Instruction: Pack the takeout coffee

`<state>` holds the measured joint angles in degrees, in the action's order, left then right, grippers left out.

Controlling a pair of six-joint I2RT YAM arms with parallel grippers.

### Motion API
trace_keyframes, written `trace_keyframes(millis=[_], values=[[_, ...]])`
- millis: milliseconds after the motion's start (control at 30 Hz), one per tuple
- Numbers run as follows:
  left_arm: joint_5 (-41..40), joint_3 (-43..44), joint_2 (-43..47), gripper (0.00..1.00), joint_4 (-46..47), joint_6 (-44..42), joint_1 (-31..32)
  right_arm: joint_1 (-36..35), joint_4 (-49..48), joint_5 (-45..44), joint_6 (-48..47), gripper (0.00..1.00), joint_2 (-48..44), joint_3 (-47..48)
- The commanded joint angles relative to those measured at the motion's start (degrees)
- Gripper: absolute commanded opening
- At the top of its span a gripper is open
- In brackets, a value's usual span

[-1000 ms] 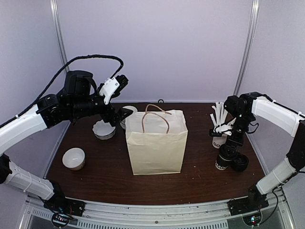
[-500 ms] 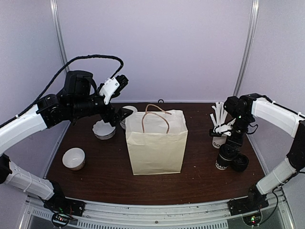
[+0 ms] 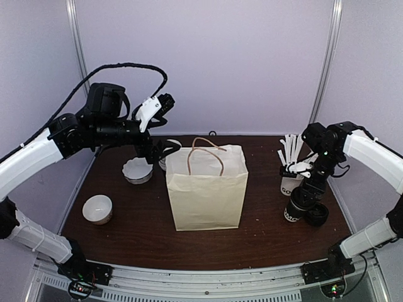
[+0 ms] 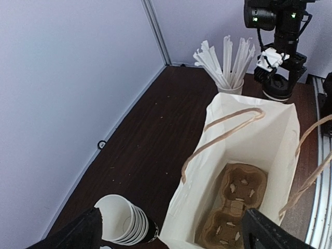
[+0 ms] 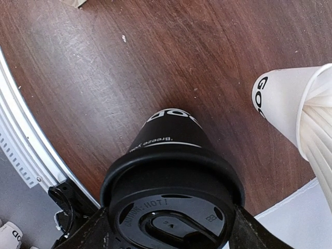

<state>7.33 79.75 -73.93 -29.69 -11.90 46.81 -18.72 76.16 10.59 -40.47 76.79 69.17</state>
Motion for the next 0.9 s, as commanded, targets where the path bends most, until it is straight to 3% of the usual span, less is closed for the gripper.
trace_keyframes(millis=[0, 200, 500, 600, 867], values=[[11.8, 7.4, -4.7, 0.96, -5.5, -1.4, -0.4, -1.3, 1.8, 4.0, 0.9, 0.68, -2.5, 1.1], [11.3, 16.4, -13.6, 0.92, -11.1, -3.7, -0.4, -2.9, 2.5, 6.4, 1.0, 0.67, -4.4, 1.2], [11.2, 24.8, -23.5, 0.76, -16.4, -5.1, -0.4, -3.8, 4.4, 13.1, 0.2, 0.67, -9.0, 1.9], [10.9, 27.4, -26.2, 0.67, -18.2, -5.6, -0.4, -3.9, 4.9, 13.9, -0.4, 0.67, -9.9, 1.9], [10.3, 32.4, -31.5, 0.28, -22.5, -6.5, -0.5, -3.9, 8.0, 18.9, -1.5, 0.66, -11.5, 7.1]])
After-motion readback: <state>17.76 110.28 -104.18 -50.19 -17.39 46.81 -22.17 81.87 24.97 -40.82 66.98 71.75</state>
